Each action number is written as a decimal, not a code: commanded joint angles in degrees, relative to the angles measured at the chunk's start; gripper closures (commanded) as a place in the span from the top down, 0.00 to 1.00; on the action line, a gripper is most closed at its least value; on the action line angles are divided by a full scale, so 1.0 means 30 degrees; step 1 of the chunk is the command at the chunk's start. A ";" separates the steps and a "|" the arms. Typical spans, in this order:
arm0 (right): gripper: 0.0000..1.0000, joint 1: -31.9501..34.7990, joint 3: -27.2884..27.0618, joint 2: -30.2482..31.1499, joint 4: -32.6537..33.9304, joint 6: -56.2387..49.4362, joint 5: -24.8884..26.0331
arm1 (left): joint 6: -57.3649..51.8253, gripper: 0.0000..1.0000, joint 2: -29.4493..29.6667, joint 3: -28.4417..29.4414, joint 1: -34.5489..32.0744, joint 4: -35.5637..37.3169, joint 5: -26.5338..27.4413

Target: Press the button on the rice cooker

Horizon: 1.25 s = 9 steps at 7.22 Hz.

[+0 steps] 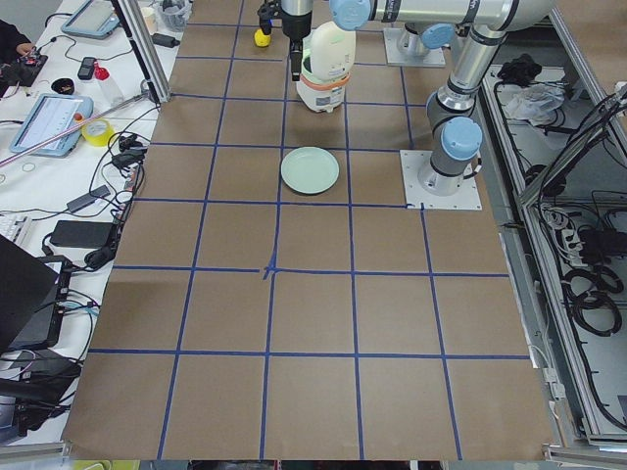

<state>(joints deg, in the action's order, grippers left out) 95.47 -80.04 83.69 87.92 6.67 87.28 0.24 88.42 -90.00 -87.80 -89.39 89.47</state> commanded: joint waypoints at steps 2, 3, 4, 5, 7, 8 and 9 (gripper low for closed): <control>1.00 -0.3136 -0.0066 0.0228 -0.0771 -0.1051 0.0931 | 0.0007 1.00 0.0000 0.0000 -0.0001 0.0000 -0.0001; 1.00 -0.3170 -0.0067 0.0316 -0.0859 -0.1051 0.1022 | -0.0022 1.00 0.0000 0.0000 -0.0001 0.0000 -0.0001; 1.00 -0.3141 -0.0038 0.0491 -0.1266 -0.0906 0.1110 | -0.0022 1.00 0.0000 0.0000 -0.0001 0.0000 -0.0001; 1.00 -0.3054 -0.0096 0.0841 -0.1618 -0.0760 0.1430 | -0.0022 1.00 0.0000 0.0000 -0.0001 0.0000 -0.0001; 1.00 -0.3024 -0.0213 0.0845 -0.1592 -0.0788 0.1316 | -0.0022 1.00 0.0000 0.0000 -0.0001 0.0000 -0.0001; 1.00 -0.3024 -0.0214 0.0845 -0.1621 -0.0788 0.1374 | 0.0007 1.00 0.0000 0.0000 -0.0001 0.0000 -0.0001; 1.00 -0.3024 -0.0214 0.0903 -0.1621 -0.0788 0.1375 | -0.0022 1.00 0.0000 0.0000 -0.0001 0.0000 -0.0001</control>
<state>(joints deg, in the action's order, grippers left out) 86.39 -80.64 86.25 83.10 4.30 91.35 0.21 88.42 -90.00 -87.80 -89.38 89.47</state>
